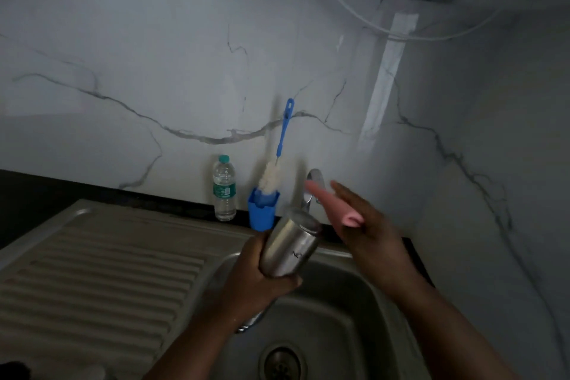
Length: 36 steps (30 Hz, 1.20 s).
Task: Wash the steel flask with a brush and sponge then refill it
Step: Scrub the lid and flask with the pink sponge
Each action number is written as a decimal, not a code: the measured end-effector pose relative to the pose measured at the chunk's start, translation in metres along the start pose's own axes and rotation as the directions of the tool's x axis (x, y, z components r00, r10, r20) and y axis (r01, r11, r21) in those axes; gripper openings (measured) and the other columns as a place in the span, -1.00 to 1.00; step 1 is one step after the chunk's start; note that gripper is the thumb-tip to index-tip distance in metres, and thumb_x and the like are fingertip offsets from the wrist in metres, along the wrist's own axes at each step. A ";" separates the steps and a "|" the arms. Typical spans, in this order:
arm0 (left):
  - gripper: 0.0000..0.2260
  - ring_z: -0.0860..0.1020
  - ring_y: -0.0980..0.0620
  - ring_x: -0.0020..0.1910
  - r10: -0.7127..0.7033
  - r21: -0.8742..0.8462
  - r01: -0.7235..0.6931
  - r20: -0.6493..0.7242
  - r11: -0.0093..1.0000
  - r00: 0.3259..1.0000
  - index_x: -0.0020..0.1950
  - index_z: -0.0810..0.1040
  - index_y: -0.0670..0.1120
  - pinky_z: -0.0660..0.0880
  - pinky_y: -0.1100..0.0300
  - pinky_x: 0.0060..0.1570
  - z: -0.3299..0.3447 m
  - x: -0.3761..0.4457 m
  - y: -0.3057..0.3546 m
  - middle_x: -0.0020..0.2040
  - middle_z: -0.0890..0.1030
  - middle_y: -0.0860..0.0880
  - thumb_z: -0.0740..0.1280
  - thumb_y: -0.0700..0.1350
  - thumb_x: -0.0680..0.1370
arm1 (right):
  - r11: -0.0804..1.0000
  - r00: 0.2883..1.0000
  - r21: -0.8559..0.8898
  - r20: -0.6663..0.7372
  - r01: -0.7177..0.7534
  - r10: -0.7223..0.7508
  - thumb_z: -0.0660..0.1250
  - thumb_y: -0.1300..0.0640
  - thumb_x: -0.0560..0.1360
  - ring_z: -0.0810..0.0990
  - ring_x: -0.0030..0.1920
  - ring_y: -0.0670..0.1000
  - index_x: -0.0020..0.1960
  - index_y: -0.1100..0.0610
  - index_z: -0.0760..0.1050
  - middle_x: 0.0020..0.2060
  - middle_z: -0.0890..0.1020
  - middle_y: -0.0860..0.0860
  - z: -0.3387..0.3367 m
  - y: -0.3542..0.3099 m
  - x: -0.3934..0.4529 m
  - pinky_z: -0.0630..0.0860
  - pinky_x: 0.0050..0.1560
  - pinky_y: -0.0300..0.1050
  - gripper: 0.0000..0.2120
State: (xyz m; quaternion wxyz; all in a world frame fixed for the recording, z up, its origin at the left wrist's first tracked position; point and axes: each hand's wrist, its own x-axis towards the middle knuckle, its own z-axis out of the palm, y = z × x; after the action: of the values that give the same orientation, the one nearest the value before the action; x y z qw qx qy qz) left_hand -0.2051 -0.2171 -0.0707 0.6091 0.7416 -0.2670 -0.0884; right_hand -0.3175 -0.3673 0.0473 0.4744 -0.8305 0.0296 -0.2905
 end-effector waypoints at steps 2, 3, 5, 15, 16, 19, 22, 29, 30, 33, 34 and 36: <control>-0.29 0.52 0.41 0.01 0.027 0.006 -0.028 0.038 1.000 0.999 0.30 0.38 0.16 0.42 0.52 -0.16 0.005 -0.005 0.007 0.13 0.57 0.17 0.64 -0.15 0.27 | 0.979 0.985 -0.190 0.168 0.077 -0.045 0.23 0.39 0.53 0.42 0.32 -0.20 0.27 -0.22 0.40 0.30 0.44 -0.24 0.019 0.001 -0.001 0.31 0.37 -0.29 -0.45; -0.29 0.52 0.43 0.01 0.036 0.011 -0.037 0.047 0.999 0.998 0.30 0.38 0.14 0.42 0.53 -0.16 0.006 -0.005 0.008 0.14 0.57 0.15 0.63 -0.19 0.27 | 0.944 0.973 -0.298 0.216 0.140 -0.076 0.26 0.39 0.50 0.38 0.37 -0.16 0.32 -0.17 0.39 0.34 0.41 -0.20 0.027 0.003 -0.005 0.25 0.38 -0.34 -0.43; -0.28 0.58 0.31 0.06 0.049 0.001 -0.049 0.031 0.999 0.998 0.30 0.42 0.20 0.51 0.39 -0.03 0.005 -0.004 0.001 0.16 0.63 0.09 0.65 -0.14 0.24 | 0.886 0.970 -0.413 0.199 0.212 -0.139 0.33 0.28 0.41 0.33 0.41 -0.14 0.41 -0.13 0.32 0.39 0.37 -0.17 0.036 0.012 -0.016 0.18 0.42 -0.33 -0.36; -0.33 0.48 0.52 -0.08 0.083 0.084 -0.089 0.071 0.992 0.994 0.26 0.36 0.13 0.40 0.55 -0.22 0.004 -0.018 0.015 0.00 0.54 0.19 0.60 -0.26 0.31 | 0.937 0.998 -0.348 0.056 0.035 -0.016 0.27 0.36 0.46 0.37 0.32 -0.25 0.26 -0.35 0.31 0.31 0.39 -0.31 0.009 0.025 -0.025 0.25 0.35 -0.40 -0.35; -0.34 0.50 0.49 -0.07 0.086 0.082 -0.092 0.073 0.992 0.994 0.24 0.37 0.15 0.42 0.54 -0.21 0.005 -0.018 0.016 0.02 0.57 0.16 0.60 -0.26 0.30 | 0.938 0.998 -0.345 0.057 0.026 -0.007 0.28 0.34 0.46 0.36 0.32 -0.26 0.26 -0.35 0.32 0.30 0.39 -0.33 0.010 0.023 -0.027 0.21 0.32 -0.48 -0.36; -0.31 0.53 0.41 0.02 0.089 0.073 -0.094 0.067 0.993 0.994 0.27 0.38 0.18 0.43 0.52 -0.15 0.004 -0.016 0.007 0.11 0.59 0.15 0.62 -0.22 0.29 | 0.900 0.988 -0.421 0.146 0.114 -0.057 0.21 0.18 0.36 0.24 0.43 -0.21 0.41 -0.21 0.29 0.40 0.34 -0.22 0.021 0.014 -0.040 0.09 0.37 -0.51 -0.35; -0.26 0.54 0.37 0.05 0.108 0.110 -0.115 0.066 0.987 0.992 0.36 0.39 0.13 0.41 0.52 -0.13 -0.002 -0.015 0.005 0.14 0.60 0.13 0.63 -0.11 0.27 | 0.898 0.982 -0.407 0.149 0.166 -0.114 0.24 0.22 0.37 0.24 0.45 -0.17 0.43 -0.09 0.32 0.41 0.34 -0.15 0.023 0.023 -0.042 0.17 0.45 -0.27 -0.35; -0.28 0.54 0.32 0.10 0.113 0.108 -0.125 0.111 0.986 0.987 0.29 0.33 0.28 0.51 0.37 0.00 -0.002 -0.016 -0.001 0.15 0.55 0.21 0.60 0.06 0.22 | 0.883 0.993 -0.455 0.088 0.114 -0.083 0.22 0.10 0.35 0.27 0.45 -0.13 0.41 -0.21 0.27 0.43 0.35 -0.15 0.032 0.021 -0.047 0.15 0.38 -0.44 -0.37; -0.28 0.55 0.27 0.12 0.114 0.102 -0.123 0.091 0.987 0.989 0.28 0.35 0.28 0.53 0.28 0.06 -0.003 -0.015 -0.005 0.18 0.57 0.18 0.58 0.11 0.19 | 0.877 0.989 -0.458 0.093 0.146 -0.116 0.16 0.07 0.32 0.28 0.44 -0.10 0.42 -0.11 0.31 0.42 0.38 -0.08 0.038 0.019 -0.051 0.13 0.38 -0.45 -0.36; -0.29 0.56 0.28 0.07 0.139 0.113 -0.144 0.051 0.983 0.989 0.28 0.39 0.25 0.51 0.31 0.00 -0.009 -0.014 -0.010 0.14 0.59 0.19 0.59 0.10 0.18 | 0.851 0.975 -0.479 0.060 0.216 -0.214 0.21 0.19 0.35 0.32 0.42 -0.06 0.44 -0.04 0.33 0.40 0.40 -0.04 0.039 0.026 -0.058 0.14 0.40 -0.41 -0.36; -0.29 0.57 0.29 0.05 0.154 0.107 -0.157 0.040 0.982 0.987 0.28 0.41 0.23 0.48 0.37 -0.05 -0.012 -0.015 -0.010 0.11 0.60 0.19 0.62 0.04 0.19 | 0.864 0.979 -0.466 0.022 0.191 -0.204 0.24 0.29 0.34 0.32 0.43 -0.10 0.45 -0.10 0.28 0.41 0.38 -0.11 0.037 0.028 -0.058 0.14 0.39 -0.42 -0.29; -0.29 0.54 0.35 0.03 0.179 0.090 -0.182 0.035 0.979 0.983 0.29 0.43 0.16 0.42 0.48 -0.12 -0.017 -0.015 -0.011 0.05 0.61 0.18 0.65 -0.09 0.22 | 0.884 0.985 -0.441 -0.007 0.151 -0.172 0.23 0.36 0.31 0.31 0.43 -0.18 0.44 -0.16 0.23 0.42 0.33 -0.29 0.038 0.027 -0.060 0.15 0.39 -0.41 -0.22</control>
State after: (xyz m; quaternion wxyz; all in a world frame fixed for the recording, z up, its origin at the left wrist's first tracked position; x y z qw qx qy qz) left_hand -0.2071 -0.1933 -0.0796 0.5758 0.7406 -0.3451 -0.0299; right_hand -0.3420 -0.3330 -0.0162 0.2483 -0.9086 0.0361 -0.3339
